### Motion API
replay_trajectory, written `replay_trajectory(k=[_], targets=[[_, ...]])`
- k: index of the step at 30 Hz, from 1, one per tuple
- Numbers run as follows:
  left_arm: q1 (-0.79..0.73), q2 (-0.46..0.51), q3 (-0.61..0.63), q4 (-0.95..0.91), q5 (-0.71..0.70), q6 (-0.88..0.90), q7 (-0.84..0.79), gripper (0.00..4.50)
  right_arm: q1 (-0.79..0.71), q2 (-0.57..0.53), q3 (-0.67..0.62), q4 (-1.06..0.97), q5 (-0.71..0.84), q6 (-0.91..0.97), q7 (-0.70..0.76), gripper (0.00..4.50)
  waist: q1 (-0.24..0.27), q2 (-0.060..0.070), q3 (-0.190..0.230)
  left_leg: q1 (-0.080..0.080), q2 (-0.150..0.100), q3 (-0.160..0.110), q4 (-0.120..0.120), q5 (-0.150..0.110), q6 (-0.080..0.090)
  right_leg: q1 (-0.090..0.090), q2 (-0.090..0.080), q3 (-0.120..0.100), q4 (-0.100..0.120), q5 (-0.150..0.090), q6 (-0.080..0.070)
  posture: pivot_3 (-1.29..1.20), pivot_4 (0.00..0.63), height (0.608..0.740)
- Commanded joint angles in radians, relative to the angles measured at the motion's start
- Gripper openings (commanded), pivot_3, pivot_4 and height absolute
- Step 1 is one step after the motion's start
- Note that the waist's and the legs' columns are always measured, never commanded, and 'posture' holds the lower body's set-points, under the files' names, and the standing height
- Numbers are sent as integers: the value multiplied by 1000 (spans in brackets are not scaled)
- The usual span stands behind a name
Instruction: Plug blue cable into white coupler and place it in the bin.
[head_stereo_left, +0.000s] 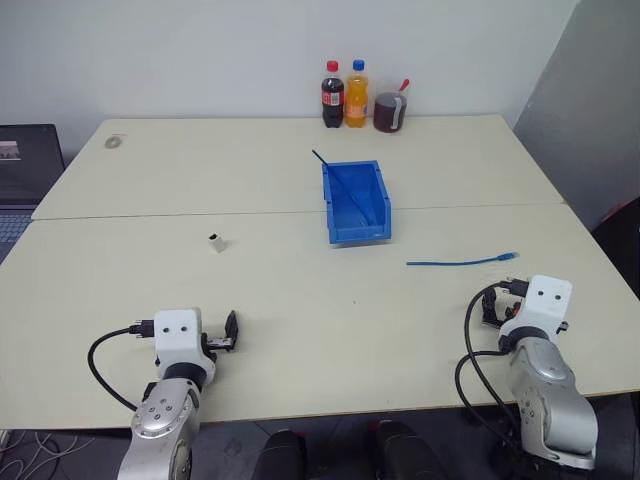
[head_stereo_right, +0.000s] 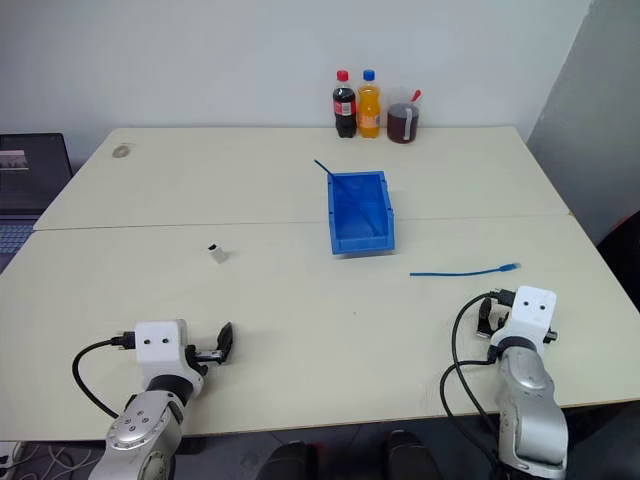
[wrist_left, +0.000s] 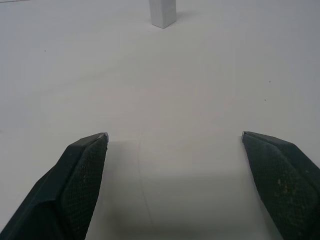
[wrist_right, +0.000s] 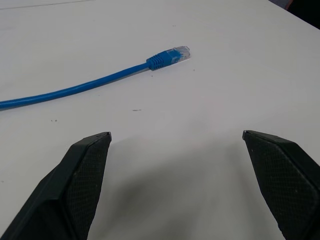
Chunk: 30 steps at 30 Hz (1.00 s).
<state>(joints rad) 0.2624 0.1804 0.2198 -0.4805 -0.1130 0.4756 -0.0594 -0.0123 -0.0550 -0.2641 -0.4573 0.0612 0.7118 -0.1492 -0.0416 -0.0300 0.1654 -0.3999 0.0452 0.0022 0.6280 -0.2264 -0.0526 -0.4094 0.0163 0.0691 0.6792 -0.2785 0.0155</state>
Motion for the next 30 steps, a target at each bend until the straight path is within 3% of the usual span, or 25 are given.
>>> replay_trajectory(k=[1, 24, 27, 30], targets=[[-3, 2, 25, -52, 1, -14, 9, 4500, -11, 6, -13, -40, 0, -1, -13, 4478, 0, 0, 0, 0, 0, 0, 0, 0, 0, 0, 0, 0, 0, 0, 0, 0, 150, 740], [-23, 9, 17, -61, 4, 4, 1, 4500, -27, 17, -5, -39, -3, 10, -19, 4478, 0, 0, 0, 0, 0, 0, 0, 0, 0, 0, 0, 0, 0, 0, 0, 0, 150, 740], [-69, 95, -20, -65, -55, 16, -142, 4500, -62, 33, -2, -45, -8, 42, -46, 4478, -1, -1, 1, 0, 0, 0, 0, 0, 0, 0, 0, 0, 0, 0, 0, 0, 150, 740], [-203, 242, -75, -67, -164, 29, -379, 4500, -174, 52, -26, 17, -10, 72, -103, 4478, -3, -2, 3, 0, 0, -1, 0, 0, 0, -1, 0, -1, 1, -1, -2, 0, 150, 740]])
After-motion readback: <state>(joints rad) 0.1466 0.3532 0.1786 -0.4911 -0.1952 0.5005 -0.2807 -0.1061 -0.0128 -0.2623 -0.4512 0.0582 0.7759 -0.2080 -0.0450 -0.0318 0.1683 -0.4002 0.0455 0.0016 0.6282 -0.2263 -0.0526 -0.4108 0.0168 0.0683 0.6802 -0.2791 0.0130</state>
